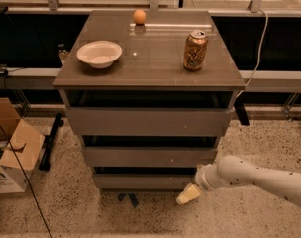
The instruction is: Open bottom drawer
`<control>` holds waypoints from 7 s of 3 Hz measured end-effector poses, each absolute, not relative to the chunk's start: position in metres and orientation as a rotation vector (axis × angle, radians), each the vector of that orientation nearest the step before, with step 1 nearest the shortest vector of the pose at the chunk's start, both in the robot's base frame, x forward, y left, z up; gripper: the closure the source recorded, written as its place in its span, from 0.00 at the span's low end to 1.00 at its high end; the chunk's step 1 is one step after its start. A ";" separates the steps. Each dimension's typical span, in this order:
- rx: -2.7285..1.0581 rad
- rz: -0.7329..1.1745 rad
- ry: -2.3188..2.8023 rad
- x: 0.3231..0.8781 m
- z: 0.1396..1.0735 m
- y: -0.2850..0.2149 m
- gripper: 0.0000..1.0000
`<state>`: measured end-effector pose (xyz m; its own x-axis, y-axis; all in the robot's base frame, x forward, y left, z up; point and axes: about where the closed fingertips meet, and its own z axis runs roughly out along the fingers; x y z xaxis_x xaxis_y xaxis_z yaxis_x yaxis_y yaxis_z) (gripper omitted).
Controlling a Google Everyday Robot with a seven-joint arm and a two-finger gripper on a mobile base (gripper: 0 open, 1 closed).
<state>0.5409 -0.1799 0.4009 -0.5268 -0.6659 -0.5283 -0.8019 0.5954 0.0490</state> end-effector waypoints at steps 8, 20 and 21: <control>-1.011 0.586 2.354 0.601 0.262 -0.209 0.00; -1.282 0.632 2.369 0.603 0.189 -0.142 0.00; -1.388 0.646 2.383 0.579 0.180 -0.147 0.19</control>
Offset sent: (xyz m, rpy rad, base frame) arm 0.0344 -0.0236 -0.0847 0.0278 0.0461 -0.0297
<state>0.5792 -0.1465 0.1801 -0.4837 -0.7354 -0.4746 -0.8744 0.4296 0.2255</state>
